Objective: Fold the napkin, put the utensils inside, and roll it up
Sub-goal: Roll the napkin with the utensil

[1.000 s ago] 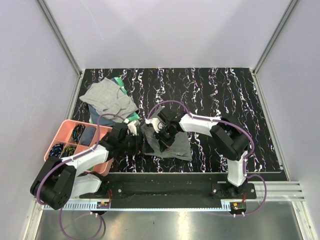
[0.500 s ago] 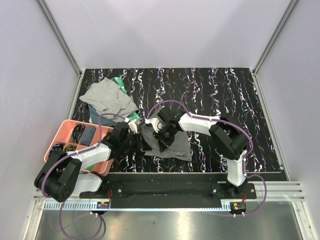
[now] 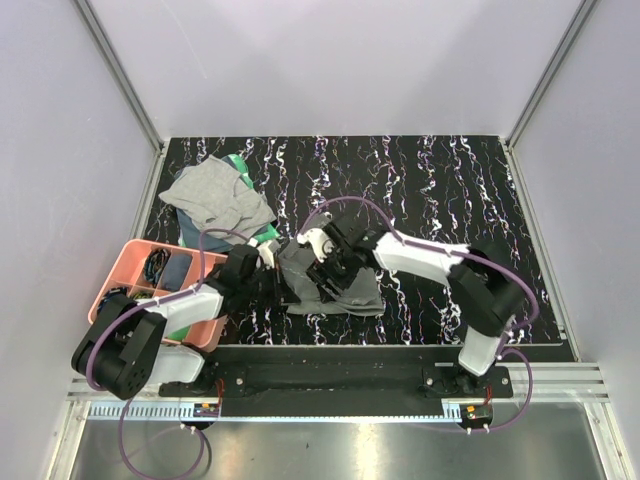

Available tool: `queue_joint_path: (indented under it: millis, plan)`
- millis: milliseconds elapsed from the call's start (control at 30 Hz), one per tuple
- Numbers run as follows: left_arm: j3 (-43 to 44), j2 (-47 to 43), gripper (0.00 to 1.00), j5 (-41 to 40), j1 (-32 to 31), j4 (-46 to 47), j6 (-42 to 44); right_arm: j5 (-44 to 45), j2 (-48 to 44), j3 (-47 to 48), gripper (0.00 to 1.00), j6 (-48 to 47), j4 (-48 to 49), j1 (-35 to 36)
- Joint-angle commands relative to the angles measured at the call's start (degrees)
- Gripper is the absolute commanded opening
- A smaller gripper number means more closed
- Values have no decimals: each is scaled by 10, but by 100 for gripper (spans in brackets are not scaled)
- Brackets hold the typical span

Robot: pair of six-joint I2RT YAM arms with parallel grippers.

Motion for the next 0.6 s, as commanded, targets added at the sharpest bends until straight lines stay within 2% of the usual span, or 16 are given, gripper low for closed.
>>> queue_joint_path:
  millis: [0, 33, 133, 167, 200, 367, 567]
  plan:
    - [11, 5, 0, 18, 12, -28, -13, 145, -106, -76, 74, -3, 122, 46]
    - [11, 6, 0, 26, 18, -30, -13, 165, -120, -108, 78, -2, 139, 72]
    - [15, 13, 0, 40, 30, -40, -5, 231, -152, -152, 82, -8, 198, 118]
    - [16, 13, 0, 43, 32, -42, -3, 259, -155, -158, 91, -11, 215, 127]
    - [18, 16, 0, 46, 34, -49, 3, 274, -154, -164, 92, -15, 221, 135]
    - [29, 22, 0, 60, 43, -51, 10, 340, -130, -175, 94, -44, 249, 179]
    - [36, 29, 0, 70, 48, -67, 17, 346, -85, -165, 92, -79, 253, 180]
